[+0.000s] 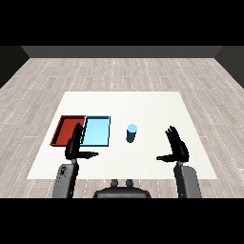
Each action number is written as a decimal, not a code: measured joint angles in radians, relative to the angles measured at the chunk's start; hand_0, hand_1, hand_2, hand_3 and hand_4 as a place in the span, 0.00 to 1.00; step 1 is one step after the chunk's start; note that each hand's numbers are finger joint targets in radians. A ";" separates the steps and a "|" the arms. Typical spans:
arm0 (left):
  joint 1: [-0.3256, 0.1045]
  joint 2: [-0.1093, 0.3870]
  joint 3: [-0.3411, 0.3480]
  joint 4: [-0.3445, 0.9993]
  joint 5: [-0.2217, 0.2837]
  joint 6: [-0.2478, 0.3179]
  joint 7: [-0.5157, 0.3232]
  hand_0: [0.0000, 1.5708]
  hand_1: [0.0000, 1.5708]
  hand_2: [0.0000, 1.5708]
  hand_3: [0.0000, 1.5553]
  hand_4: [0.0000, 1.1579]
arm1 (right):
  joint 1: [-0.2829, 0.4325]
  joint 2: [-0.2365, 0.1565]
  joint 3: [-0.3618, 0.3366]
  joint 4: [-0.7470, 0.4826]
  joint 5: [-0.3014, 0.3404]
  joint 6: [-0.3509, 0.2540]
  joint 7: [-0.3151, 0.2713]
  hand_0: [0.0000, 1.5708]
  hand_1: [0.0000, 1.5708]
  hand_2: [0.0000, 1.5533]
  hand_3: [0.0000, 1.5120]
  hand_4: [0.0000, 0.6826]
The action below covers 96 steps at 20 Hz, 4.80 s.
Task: Pick the blue can and put it in the blue box
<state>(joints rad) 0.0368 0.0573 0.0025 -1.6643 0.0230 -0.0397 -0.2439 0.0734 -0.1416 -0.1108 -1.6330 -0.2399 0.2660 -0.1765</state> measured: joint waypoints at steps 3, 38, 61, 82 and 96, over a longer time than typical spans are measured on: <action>-0.003 0.002 0.007 0.012 0.000 -0.010 -0.042 0.00 0.00 0.00 0.00 0.00 | 0.014 -0.021 -0.032 0.009 -0.042 0.057 -0.025 0.00 0.00 0.00 0.00 0.00; 0.031 -0.009 0.040 -0.031 0.041 -0.041 -0.065 0.00 0.00 0.00 0.00 0.00 | -0.359 0.133 0.056 0.508 -0.034 -0.147 -0.065 0.00 0.00 0.00 0.00 0.00; 0.026 0.003 0.067 -0.046 0.075 -0.062 -0.042 0.00 0.00 0.00 0.00 0.00 | -0.660 0.141 0.248 0.945 -0.141 -0.300 -0.216 0.00 0.00 0.00 0.00 0.00; 0.002 -0.010 0.076 -0.036 0.080 -0.050 -0.033 0.00 0.00 0.00 0.00 0.00 | -0.832 0.141 0.475 1.222 -0.389 -0.332 -0.316 0.00 0.00 0.00 0.00 0.00; 0.014 -0.005 0.088 -0.031 0.083 -0.054 -0.044 0.00 0.00 0.00 0.00 0.00 | -0.900 0.139 0.710 1.284 -0.373 -0.681 -0.160 0.98 0.98 0.98 0.98 0.79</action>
<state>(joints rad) 0.0513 0.0525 0.0900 -1.6949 0.1061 -0.0932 -0.2877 -0.8263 -0.0030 0.5991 -0.3488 -0.6131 -0.4150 -0.3362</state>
